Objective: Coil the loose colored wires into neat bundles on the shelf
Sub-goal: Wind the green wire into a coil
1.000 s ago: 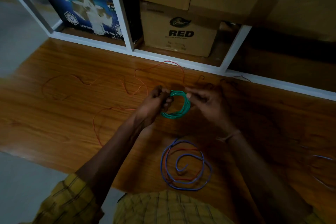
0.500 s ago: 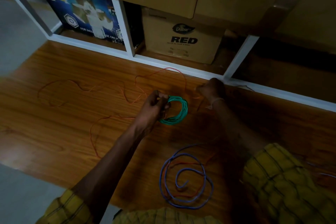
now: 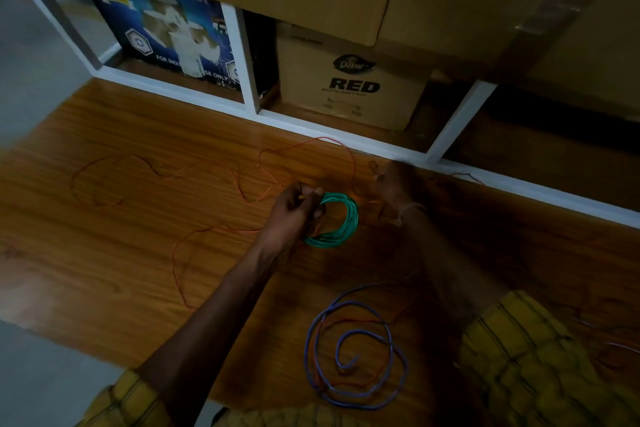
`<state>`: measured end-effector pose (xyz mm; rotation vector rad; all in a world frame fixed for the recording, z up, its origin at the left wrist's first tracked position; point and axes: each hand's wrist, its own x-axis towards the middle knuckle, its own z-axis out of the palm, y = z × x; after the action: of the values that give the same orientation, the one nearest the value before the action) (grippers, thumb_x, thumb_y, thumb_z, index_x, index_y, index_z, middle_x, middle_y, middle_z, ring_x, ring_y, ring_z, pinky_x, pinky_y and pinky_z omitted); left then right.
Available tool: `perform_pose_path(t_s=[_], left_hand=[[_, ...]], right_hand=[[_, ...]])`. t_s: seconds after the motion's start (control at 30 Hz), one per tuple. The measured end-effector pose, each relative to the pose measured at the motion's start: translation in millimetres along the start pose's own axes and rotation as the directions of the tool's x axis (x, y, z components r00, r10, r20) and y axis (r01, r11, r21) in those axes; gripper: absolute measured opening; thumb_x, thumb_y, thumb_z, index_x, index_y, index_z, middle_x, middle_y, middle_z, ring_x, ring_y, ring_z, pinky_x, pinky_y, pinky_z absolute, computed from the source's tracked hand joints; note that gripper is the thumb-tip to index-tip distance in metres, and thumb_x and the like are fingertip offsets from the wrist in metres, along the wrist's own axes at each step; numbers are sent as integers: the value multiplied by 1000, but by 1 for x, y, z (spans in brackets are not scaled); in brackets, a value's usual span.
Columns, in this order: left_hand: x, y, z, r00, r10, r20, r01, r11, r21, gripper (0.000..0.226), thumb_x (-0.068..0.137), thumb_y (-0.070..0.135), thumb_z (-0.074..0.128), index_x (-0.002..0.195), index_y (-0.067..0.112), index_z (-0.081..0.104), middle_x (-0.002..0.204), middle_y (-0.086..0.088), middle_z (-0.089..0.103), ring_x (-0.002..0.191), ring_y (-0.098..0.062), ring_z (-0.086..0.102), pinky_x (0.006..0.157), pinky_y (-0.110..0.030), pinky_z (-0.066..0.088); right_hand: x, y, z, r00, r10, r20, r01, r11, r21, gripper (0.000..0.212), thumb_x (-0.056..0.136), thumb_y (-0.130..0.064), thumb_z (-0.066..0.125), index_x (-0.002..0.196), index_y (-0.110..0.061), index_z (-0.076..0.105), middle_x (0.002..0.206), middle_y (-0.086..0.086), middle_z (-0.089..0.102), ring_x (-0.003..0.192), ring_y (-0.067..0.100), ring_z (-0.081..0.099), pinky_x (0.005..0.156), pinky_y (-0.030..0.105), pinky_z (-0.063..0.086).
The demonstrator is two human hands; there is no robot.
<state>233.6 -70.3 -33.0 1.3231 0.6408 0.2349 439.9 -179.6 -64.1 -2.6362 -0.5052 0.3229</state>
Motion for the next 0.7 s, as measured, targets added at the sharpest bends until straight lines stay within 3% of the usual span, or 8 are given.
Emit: perform_pose_path(t_s=[0.1,0.27,0.37,0.47,0.57,0.7], left_hand=[[-4,4,0,1000,-12,3,13,998,-58,14,109,21,55,97,15,52,62,6,54,51,-9,43,50,-26,35],[-15,12,0,998,-62,13,64,987,-150,7,109,18,53,104,13,52,64,2,51,53,-10,40,50,-25,31],[-20,15,2,996,-92,5,92,979,-181,4,110,16,51,107,14,53,66,1,52,53,-9,40,49,-22,30],[-24,16,6,992,-129,3,126,965,-230,5,110,14,50,106,14,52,63,1,51,49,-7,39,43,-18,28],[-30,17,10,991,-136,-11,129,960,-247,11,109,13,50,99,15,51,60,3,51,46,-5,39,40,-17,28],[-35,16,13,989,-147,-26,135,952,-273,14,110,14,50,96,16,51,60,4,52,46,-4,38,39,-16,29]], right_hand=[[-12,-3,-19,985,-168,-33,169,985,28,9,98,-14,59,89,-14,58,91,3,59,87,20,57,71,30,39],[-59,-6,-59,895,-434,-102,446,859,251,10,93,-10,68,91,-15,59,81,-4,62,78,16,62,68,29,47],[-94,-9,-82,860,-499,-105,503,794,342,9,94,-9,67,96,-17,64,83,-13,63,80,13,64,71,31,54],[-124,-13,-99,851,-516,-94,509,769,387,10,94,-6,68,98,-15,70,89,-11,65,82,10,64,72,28,54],[-151,-17,-111,819,-567,-87,553,739,385,10,92,-1,70,97,-10,73,94,1,67,83,11,63,70,22,51],[-166,-13,-104,764,-636,-108,634,707,315,14,85,2,76,94,-10,76,93,-2,67,81,11,62,66,17,49]])
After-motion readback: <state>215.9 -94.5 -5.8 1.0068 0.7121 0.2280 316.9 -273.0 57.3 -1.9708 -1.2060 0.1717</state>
